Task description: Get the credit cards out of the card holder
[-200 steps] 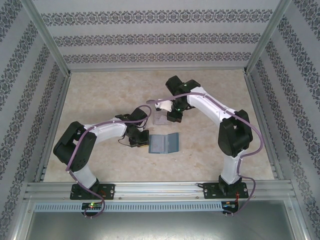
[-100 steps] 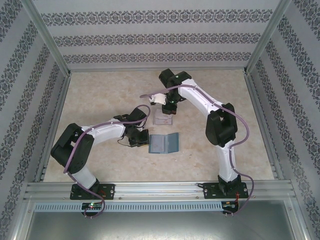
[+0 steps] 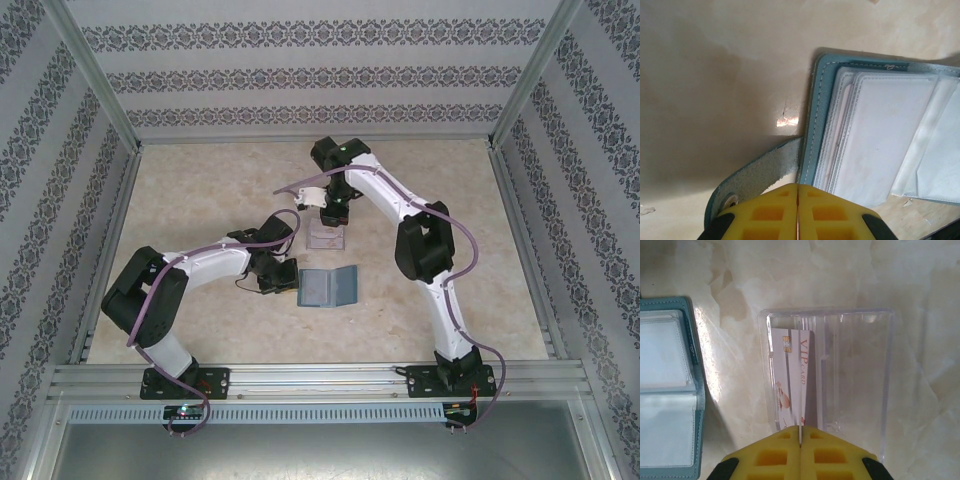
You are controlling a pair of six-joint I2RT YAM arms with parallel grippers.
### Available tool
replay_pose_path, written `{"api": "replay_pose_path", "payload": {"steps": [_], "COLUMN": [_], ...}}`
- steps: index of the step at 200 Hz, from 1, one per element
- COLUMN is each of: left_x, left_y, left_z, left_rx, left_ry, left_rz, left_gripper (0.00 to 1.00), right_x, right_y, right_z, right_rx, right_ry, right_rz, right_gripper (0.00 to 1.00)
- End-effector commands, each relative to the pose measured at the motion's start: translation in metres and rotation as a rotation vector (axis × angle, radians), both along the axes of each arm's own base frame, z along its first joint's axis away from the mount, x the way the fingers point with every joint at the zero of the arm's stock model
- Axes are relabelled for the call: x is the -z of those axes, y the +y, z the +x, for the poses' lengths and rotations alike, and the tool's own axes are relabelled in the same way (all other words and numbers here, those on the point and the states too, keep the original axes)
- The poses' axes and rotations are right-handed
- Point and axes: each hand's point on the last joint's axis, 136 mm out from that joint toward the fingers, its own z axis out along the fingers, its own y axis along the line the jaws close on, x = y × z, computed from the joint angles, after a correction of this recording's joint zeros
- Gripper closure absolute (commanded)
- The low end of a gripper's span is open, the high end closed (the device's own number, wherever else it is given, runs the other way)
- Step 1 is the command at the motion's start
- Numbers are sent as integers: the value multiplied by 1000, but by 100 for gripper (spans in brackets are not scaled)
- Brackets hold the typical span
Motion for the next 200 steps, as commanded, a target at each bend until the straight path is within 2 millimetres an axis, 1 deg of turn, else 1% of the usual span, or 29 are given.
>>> {"api": "replay_pose_path", "payload": {"steps": [1,38,62,87,99,138,166,200], "left_x": [-4,-3,-3,-3,-3,-4,-4,-4], "left_y": [2,2,2,2,2,2,1,1], "left_z": [5,6,5,5,5,6,6,7], "left_rx": [-20,-20,-21,-23,-22,-24,-24,-23], "left_ry": [-24,-25,-24,-23,-23,-25,-24,-26], "left_rz": [-10,-10,-10,-10,-10,-11,-12,-13], "left_gripper": [92,92,92,92,92,92,92,92], "right_x": [11,29,37,42,42,31,16,0], "right_y": [-9,-11,-10,-8,-8,-10,-12,-15], "right_z": [-5,-10,-14,-15,-14,-10,-5,3], "right_rx": [-26,-30,-30,-26,-25,-21,-15,-11], "right_ry": [44,99,127,136,135,95,50,-14], "right_rz": [-43,-66,-65,-63,-65,-68,-64,-80], "right_gripper": [97,96,96,91,87,78,76,75]}}
